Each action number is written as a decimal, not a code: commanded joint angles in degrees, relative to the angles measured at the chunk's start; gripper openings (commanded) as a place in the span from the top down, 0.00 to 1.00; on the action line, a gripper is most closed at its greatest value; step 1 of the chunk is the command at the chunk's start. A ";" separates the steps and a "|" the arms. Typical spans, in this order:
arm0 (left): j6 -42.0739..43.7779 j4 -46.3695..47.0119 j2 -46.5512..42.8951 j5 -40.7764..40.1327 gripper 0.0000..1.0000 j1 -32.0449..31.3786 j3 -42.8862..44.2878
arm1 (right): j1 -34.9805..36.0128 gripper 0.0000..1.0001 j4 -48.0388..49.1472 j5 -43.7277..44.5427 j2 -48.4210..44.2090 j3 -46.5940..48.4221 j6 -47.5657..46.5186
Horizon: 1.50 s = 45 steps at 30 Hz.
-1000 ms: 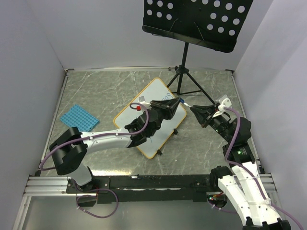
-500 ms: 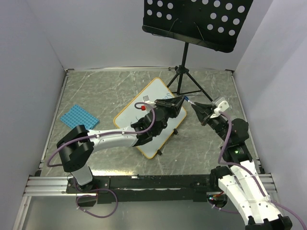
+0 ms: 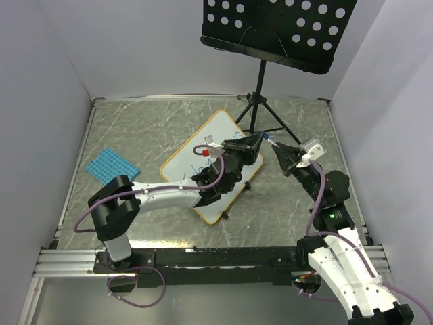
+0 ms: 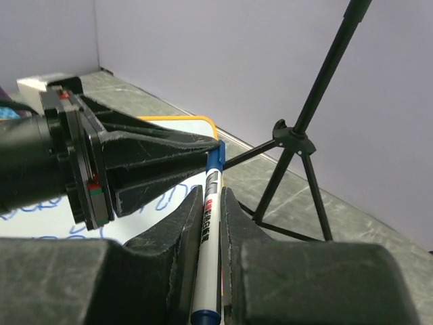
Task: Write a sentence on the whiteboard
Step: Insert the whiteboard marker without the cap into the pen cap.
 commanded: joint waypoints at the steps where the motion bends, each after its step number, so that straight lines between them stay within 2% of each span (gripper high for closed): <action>1: -0.90 7.17 -4.39 6.69 0.94 -5.34 -4.08 | 0.36 1.00 -2.03 -2.69 -0.81 -0.44 6.25; 6: -0.72 8.49 -8.44 5.19 0.87 -5.34 -9.19 | -0.26 1.00 -3.44 -3.13 -2.67 -0.79 9.24; 9: -0.46 9.98 -9.68 5.01 0.77 -5.34 -12.00 | -0.61 1.00 -3.88 -4.09 -3.19 -0.96 11.69; 10: -0.46 9.99 -9.94 5.01 0.70 -5.34 -12.27 | -0.70 1.00 -3.97 -4.27 -3.28 -0.97 12.06; 13: -0.28 10.60 -10.82 5.19 0.57 -5.34 -13.93 | -1.05 1.00 -3.88 -4.97 -3.46 -1.23 13.12; 18: 0.68 11.13 -12.66 4.84 0.44 -5.34 -16.92 | -1.40 1.00 -3.88 -5.59 -3.89 -1.84 13.91; 19: 0.94 10.95 -13.19 4.75 0.38 -5.34 -17.54 | -1.58 1.00 -3.71 -5.51 -4.07 -1.93 14.09; 24: 1.82 4.98 -18.72 2.64 0.27 -5.16 -22.45 | -1.93 1.00 -4.32 -7.35 -5.39 -2.46 15.49; 29: 5.33 8.48 -21.54 3.33 0.26 -2.53 -27.12 | -1.84 1.00 -4.41 -9.19 -6.09 -2.72 17.25; 39: 7.80 10.25 -16.36 10.19 0.28 1.69 -21.42 | -2.11 1.00 -4.85 -10.78 -5.74 -2.19 18.66; 42: 8.24 11.48 -14.78 11.33 0.31 2.05 -19.92 | -2.19 1.00 -4.76 -10.96 -5.48 -2.11 18.74; 45: 8.24 12.18 -13.11 12.65 0.37 2.22 -18.16 | -2.19 1.00 -4.41 -10.87 -5.39 -2.46 18.57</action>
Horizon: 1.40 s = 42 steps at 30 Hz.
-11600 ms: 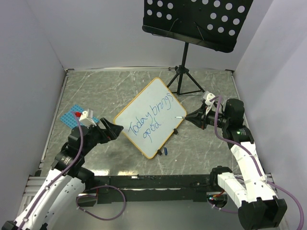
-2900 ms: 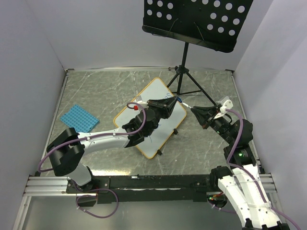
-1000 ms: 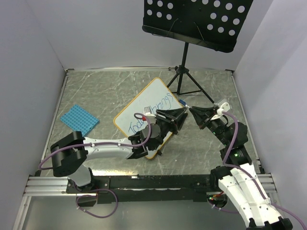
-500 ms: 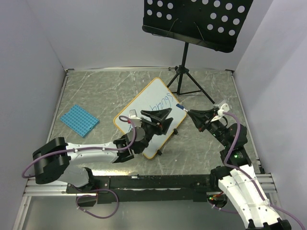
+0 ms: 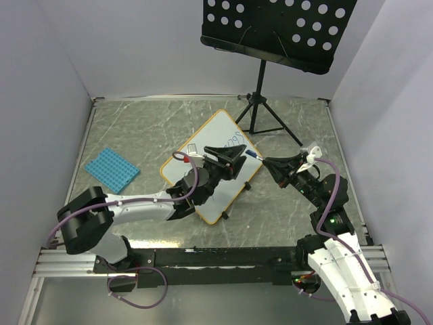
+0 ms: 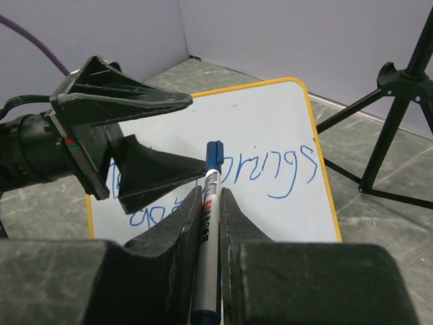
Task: Write a sentence on the whiteboard
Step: Insert the whiteboard marker without the cap into the pen cap.
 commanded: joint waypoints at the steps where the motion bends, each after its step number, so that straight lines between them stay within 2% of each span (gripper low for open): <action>1: 0.74 5.14 1.77 3.32 0.39 0.32 4.31 | -0.53 1.00 1.64 -0.75 -0.32 0.23 1.06; 8: -0.22 5.50 4.76 4.99 0.46 0.32 6.95 | -0.45 1.00 1.47 -0.66 -0.32 0.49 1.24; 11: -0.22 6.46 4.86 5.17 0.56 0.32 6.78 | -0.45 1.00 1.64 -0.57 -0.32 0.58 1.41; 12: -0.22 6.64 4.94 5.08 0.62 0.32 6.69 | -0.45 1.00 1.73 -0.48 -0.32 0.49 1.42; 14: 0.04 6.90 4.94 5.26 0.67 0.32 6.78 | -0.45 1.00 1.64 -0.57 -0.15 0.49 1.50; 16: 0.30 8.04 5.03 5.35 0.81 0.32 6.69 | -0.53 1.00 1.64 -0.48 -0.23 0.32 1.24; 20: 0.74 9.01 6.08 7.45 0.99 0.23 7.39 | -0.53 1.00 1.64 -0.31 0.38 0.23 1.06; 33: 2.59 12.44 13.81 5.53 0.99 -8.11 17.31 | -0.53 1.00 2.70 1.19 3.63 1.20 1.24; 42: 4.79 13.40 14.34 3.15 0.99 -13.12 20.13 | -1.15 1.00 2.08 4.97 4.16 1.20 1.68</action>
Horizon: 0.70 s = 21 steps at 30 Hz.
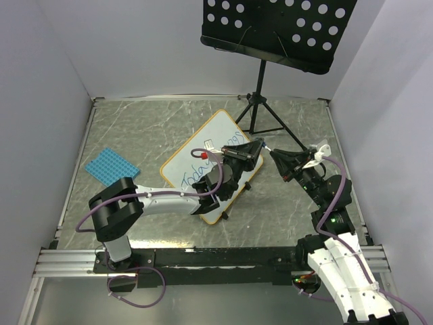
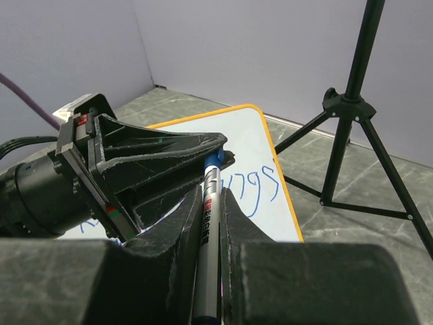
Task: Write a sentence on the whiteboard
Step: Insert the whiteboard marker without the cap into the pen cap.
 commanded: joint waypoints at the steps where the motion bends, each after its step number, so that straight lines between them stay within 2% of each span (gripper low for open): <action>1: 1.71 7.68 0.29 12.53 0.99 -9.54 4.90 | 0.45 1.00 -1.77 -0.69 2.65 0.74 1.66; 12: 1.35 9.26 1.79 12.97 0.99 -12.09 6.04 | -0.69 1.00 -1.68 -0.78 2.83 0.38 2.80; 16: 1.18 11.11 -0.05 12.09 0.97 -10.52 1.92 | -0.78 1.00 -3.25 -1.31 1.51 0.73 1.31; 17: 0.57 11.20 -0.49 12.00 0.94 -10.08 0.78 | -0.78 1.00 -4.13 -1.57 1.08 0.82 0.26; 18: -0.13 10.59 -1.72 12.00 0.86 -9.72 -1.40 | -0.87 1.00 -4.49 -1.92 0.38 0.82 -0.10; 19: -0.66 9.89 -2.34 11.91 0.65 -9.11 -2.30 | -0.78 1.00 -4.84 -2.27 0.11 0.82 -0.36; 21: -0.93 7.43 -4.61 10.95 0.49 -8.58 -4.92 | -0.96 1.00 -5.63 -2.72 -0.85 0.65 -0.36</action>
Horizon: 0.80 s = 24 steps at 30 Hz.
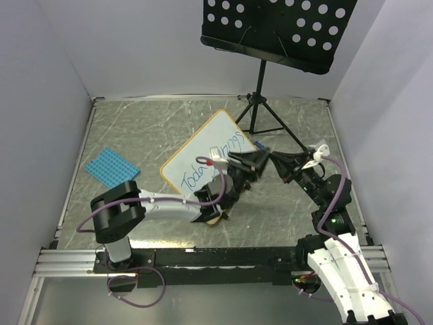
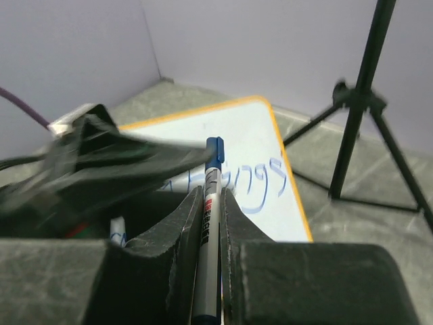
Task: Write a sentence on the whiteboard
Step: Insert the whiteboard marker without the cap into the pen cap, then put down the whiteboard marker at the center of the board.
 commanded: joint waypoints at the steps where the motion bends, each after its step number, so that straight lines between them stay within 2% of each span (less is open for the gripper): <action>1: -1.68 2.05 -5.98 12.04 0.37 -5.67 -4.09 | 0.00 1.00 -4.87 -0.99 -0.53 0.17 -1.02; 2: -0.89 1.34 -7.55 11.86 0.31 -5.50 -5.40 | -0.08 1.00 -5.04 -0.82 -1.49 -0.18 -0.93; 4: 0.25 0.46 -9.23 11.95 0.26 -5.14 -6.90 | -0.26 1.00 -5.92 -0.55 -2.46 -0.53 -1.28; 11: 8.42 -11.04 -23.00 13.53 0.23 -5.05 -15.94 | -2.01 1.00 -16.28 1.12 -4.41 -0.19 -2.34; 13: 10.88 -17.70 -26.97 14.06 0.22 -5.05 -18.06 | -4.56 1.00 -20.13 -1.41 -2.48 0.95 -2.16; 15: 18.08 -24.29 -34.09 13.80 0.22 -5.05 -20.09 | -9.28 1.00 -22.61 -5.01 2.61 2.27 -2.51; 16: 23.58 -31.99 -36.64 13.45 0.21 -4.97 -20.09 | -10.71 1.00 -25.41 -7.47 4.89 4.36 -2.95; 19: 30.82 -44.07 -46.39 10.46 0.16 -5.05 -18.16 | -17.90 1.00 -30.51 -18.01 14.64 10.24 -8.47; 20: 34.93 -50.72 -51.20 9.06 0.12 -5.14 -17.29 | -18.71 1.00 -37.93 -23.26 20.41 12.36 -16.93; 22: 40.38 -54.55 -56.15 6.33 0.08 -4.88 -17.10 | -20.72 1.00 -45.43 -27.51 26.68 18.58 -23.83; 23: 42.77 -56.91 -60.96 5.80 0.08 -4.88 -17.19 | -21.70 1.00 -55.22 -31.80 32.97 20.71 -33.35; 24: 44.19 -58.68 -63.27 4.40 0.06 -4.79 -17.10 | -22.23 1.00 -59.06 -32.88 35.74 22.12 -36.67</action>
